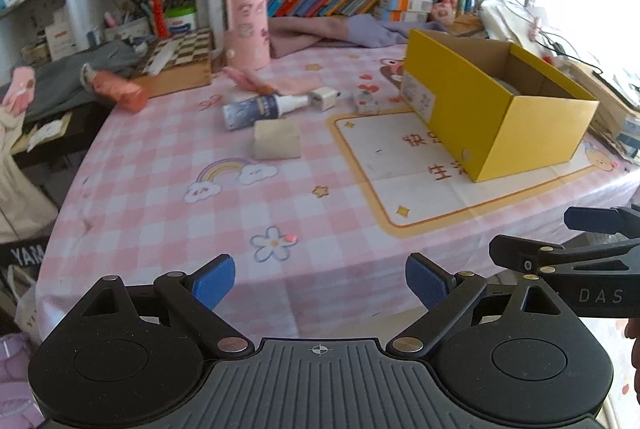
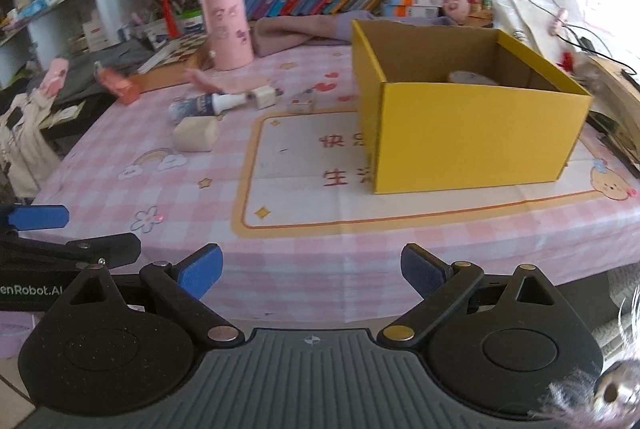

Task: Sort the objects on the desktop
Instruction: 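Withdraw both grippers from the yellow box back over the table, then move both grippers toward the white eraser block and small white card box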

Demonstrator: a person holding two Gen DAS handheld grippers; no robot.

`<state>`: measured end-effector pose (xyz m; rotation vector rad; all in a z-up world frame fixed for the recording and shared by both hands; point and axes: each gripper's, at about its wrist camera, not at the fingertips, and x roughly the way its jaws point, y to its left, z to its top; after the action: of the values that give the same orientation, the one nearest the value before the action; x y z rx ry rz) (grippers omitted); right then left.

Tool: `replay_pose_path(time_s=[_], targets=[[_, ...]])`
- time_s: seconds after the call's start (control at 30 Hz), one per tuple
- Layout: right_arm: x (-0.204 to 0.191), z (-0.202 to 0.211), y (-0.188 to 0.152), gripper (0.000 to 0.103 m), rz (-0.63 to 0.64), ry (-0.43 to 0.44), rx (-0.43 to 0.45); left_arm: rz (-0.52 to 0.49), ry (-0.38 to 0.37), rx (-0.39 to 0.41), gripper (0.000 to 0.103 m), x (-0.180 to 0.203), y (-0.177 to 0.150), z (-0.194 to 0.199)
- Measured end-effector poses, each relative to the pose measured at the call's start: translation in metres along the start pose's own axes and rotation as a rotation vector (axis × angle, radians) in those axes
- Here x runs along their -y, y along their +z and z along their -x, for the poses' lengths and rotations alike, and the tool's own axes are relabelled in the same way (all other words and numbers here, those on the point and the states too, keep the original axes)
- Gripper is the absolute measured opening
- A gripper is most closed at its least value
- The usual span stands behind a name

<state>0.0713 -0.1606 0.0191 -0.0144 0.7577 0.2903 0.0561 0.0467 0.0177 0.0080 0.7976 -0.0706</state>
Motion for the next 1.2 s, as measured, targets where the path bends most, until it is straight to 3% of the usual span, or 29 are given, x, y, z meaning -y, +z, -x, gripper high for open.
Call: replay_pose_path(time_s=[1.2], targets=[[-0.043,-0.037,0.013,0.096,0.076,0.068,-0.088,0.074,0.073,-0.048,0.094,-0.044,-0.004,-0.006]])
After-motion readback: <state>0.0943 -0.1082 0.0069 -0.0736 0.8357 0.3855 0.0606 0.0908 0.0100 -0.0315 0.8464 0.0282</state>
